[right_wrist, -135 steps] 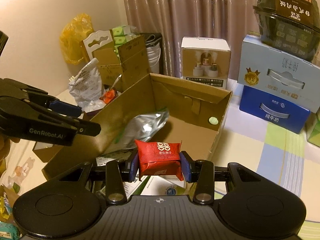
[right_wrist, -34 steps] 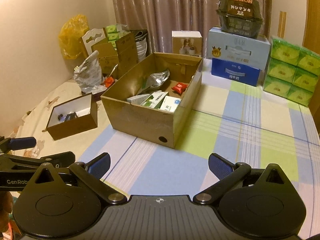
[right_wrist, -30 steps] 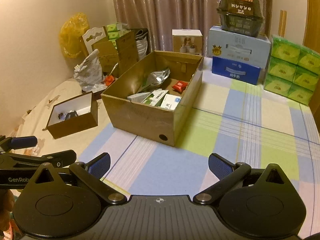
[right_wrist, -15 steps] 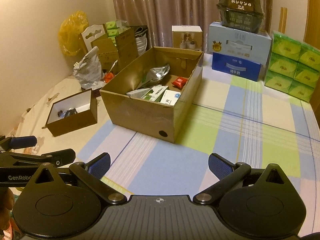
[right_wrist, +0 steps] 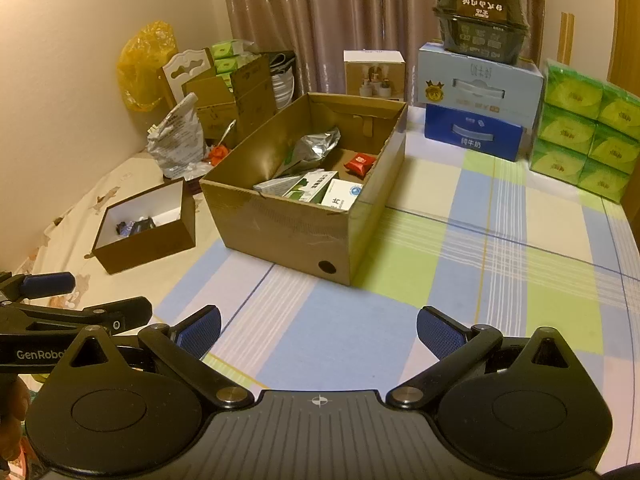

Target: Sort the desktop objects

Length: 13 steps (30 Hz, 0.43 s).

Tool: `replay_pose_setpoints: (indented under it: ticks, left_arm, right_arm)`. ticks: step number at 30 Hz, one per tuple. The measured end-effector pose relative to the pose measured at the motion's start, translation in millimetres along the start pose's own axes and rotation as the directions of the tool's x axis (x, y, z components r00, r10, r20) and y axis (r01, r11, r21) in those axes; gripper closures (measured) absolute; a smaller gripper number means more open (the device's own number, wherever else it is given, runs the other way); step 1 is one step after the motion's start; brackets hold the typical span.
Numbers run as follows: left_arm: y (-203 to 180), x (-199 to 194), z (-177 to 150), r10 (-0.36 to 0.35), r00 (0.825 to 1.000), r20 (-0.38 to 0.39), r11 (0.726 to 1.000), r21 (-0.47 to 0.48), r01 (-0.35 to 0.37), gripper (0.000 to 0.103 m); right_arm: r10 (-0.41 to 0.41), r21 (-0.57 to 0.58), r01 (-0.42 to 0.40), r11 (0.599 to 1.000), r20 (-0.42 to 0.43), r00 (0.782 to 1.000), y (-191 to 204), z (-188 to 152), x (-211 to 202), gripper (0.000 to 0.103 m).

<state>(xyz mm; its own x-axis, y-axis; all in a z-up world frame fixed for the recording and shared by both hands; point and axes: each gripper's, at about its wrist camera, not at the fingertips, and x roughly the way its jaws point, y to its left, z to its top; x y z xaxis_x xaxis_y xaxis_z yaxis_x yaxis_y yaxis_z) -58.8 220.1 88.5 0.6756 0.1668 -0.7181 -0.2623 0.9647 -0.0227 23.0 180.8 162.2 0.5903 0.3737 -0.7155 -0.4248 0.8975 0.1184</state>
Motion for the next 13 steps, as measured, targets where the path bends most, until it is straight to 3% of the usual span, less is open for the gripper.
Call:
replay_pose_setpoints:
  ticks: [13]
  left_arm:
    - [-2.4,0.0,-0.4,0.009,1.0,0.007,1.0,-0.015,-0.009,0.001]
  right_arm:
    - [0.005,0.003,-0.005,1.0,-0.003,1.0,-0.3,-3.7,-0.5,0.002]
